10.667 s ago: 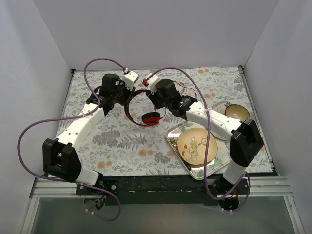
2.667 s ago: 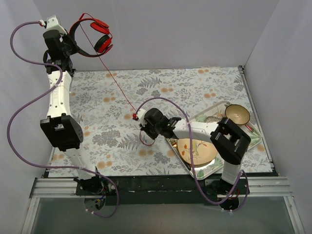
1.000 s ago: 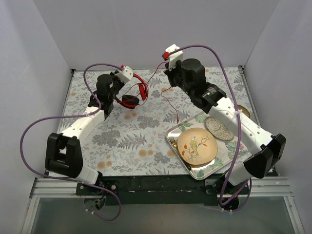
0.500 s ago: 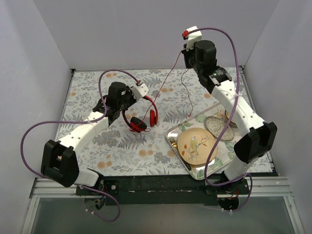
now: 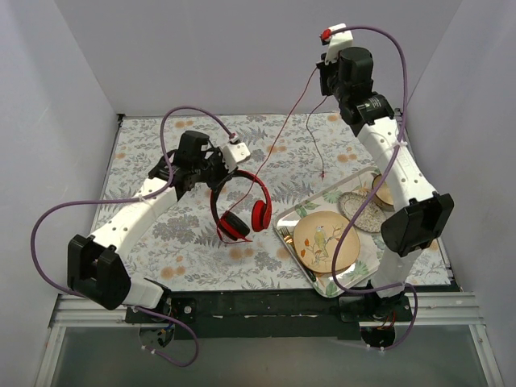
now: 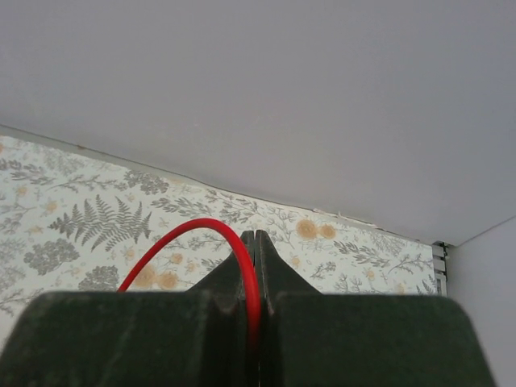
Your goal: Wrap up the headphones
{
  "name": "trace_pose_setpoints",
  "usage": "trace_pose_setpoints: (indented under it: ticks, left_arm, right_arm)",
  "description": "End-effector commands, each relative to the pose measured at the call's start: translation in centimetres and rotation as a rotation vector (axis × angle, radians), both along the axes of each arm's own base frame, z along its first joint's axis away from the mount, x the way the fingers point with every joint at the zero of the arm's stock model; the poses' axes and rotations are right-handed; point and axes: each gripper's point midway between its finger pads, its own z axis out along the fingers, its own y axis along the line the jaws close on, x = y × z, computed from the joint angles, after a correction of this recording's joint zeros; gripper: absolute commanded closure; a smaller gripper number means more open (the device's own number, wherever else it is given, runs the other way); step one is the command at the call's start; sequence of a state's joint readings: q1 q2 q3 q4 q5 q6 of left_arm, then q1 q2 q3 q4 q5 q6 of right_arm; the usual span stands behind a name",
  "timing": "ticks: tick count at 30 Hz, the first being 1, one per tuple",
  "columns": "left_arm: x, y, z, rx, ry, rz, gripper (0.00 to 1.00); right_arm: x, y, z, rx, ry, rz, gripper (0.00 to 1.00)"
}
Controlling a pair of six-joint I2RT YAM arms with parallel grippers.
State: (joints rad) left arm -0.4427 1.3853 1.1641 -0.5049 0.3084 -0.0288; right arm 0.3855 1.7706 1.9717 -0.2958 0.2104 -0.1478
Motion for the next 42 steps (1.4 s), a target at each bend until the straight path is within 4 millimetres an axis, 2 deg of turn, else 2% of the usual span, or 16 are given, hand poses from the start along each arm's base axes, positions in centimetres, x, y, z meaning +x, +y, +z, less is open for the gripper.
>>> trace_pose_setpoints:
  ticks: [1, 4, 6, 7, 10, 15, 20, 21, 24, 26, 27, 28, 32, 35, 36, 42]
  left_arm:
    - [-4.4, -3.3, 4.8, -0.205, 0.115, -0.148, 1.0]
    - [-5.6, -3.9, 5.7, -0.255, 0.174, -0.166, 1.0]
    - [-6.1, -4.3, 6.7, -0.287, 0.19, -0.187, 1.0]
    - [-6.3, -4.4, 7.1, -0.304, 0.209, -0.179, 1.0]
    - [-6.6, -4.5, 8.2, -0.334, 0.223, -0.173, 1.0]
    - [-7.3, -4.7, 10.0, -0.379, 0.24, -0.202, 1.0]
    - [-7.7, -5.2, 12.8, -0.478, 0.273, -0.213, 1.0]
    - [-7.8, -5.3, 13.4, -0.515, 0.31, -0.185, 1.0]
    - [-7.2, -5.4, 16.7, -0.619, 0.32, -0.135, 1.0]
    - [-6.0, -5.2, 19.4, -0.678, 0.269, -0.092, 1.0]
    - [-5.6, -4.9, 20.5, -0.703, 0.253, -0.075, 1.0]
    - [-5.1, -4.8, 21.6, -0.745, 0.259, -0.045, 1.0]
    - [-2.7, -2.3, 26.3, -0.878, 0.211, 0.061, 1.0]
    - [-0.7, 0.0, 28.1, -0.973, 0.212, 0.178, 1.0]
    - [0.1, 0.8, 28.7, -0.997, 0.193, 0.219, 1.0]
    - [5.7, 6.3, 28.9, -1.102, 0.124, 0.503, 1.0]
  right_arm:
    - [1.5, -2.3, -1.3, 0.006, 0.05, -0.077, 0.99]
    - [2.2, -4.3, -4.1, 0.027, 0.106, -0.105, 0.99]
    - [2.2, -6.1, -4.7, 0.065, 0.119, -0.133, 0.99]
    - [2.2, -6.3, -6.2, 0.073, 0.144, -0.128, 0.99]
    - [1.7, -8.7, -6.7, 0.115, 0.144, -0.162, 0.99]
    - [1.0, -12.2, -9.2, 0.186, 0.184, -0.21, 0.99]
    - [0.3, -12.4, -11.4, 0.184, 0.222, -0.211, 0.99]
    - [-0.1, -12.3, -12.6, 0.185, 0.248, -0.208, 0.99]
    - [-0.6, -10.1, -13.5, 0.235, 0.264, -0.138, 0.99]
    - [-1.2, -8.1, -15.1, 0.234, 0.288, -0.091, 0.99]
    - [-1.7, -6.1, -15.6, 0.219, 0.293, -0.052, 0.99]
    - [-1.9, -5.8, -16.7, 0.2, 0.309, -0.066, 0.99]
    - [-3.2, -0.9, -19.6, 0.172, 0.359, 0.013, 0.99]
    - [-4.2, 1.4, -21.8, 0.163, 0.398, 0.048, 0.99]
    - [-4.7, 3.2, -22.2, 0.159, 0.406, 0.083, 0.99]
    - [-8.9, 10.9, -24.1, 0.106, 0.43, 0.24, 0.99]
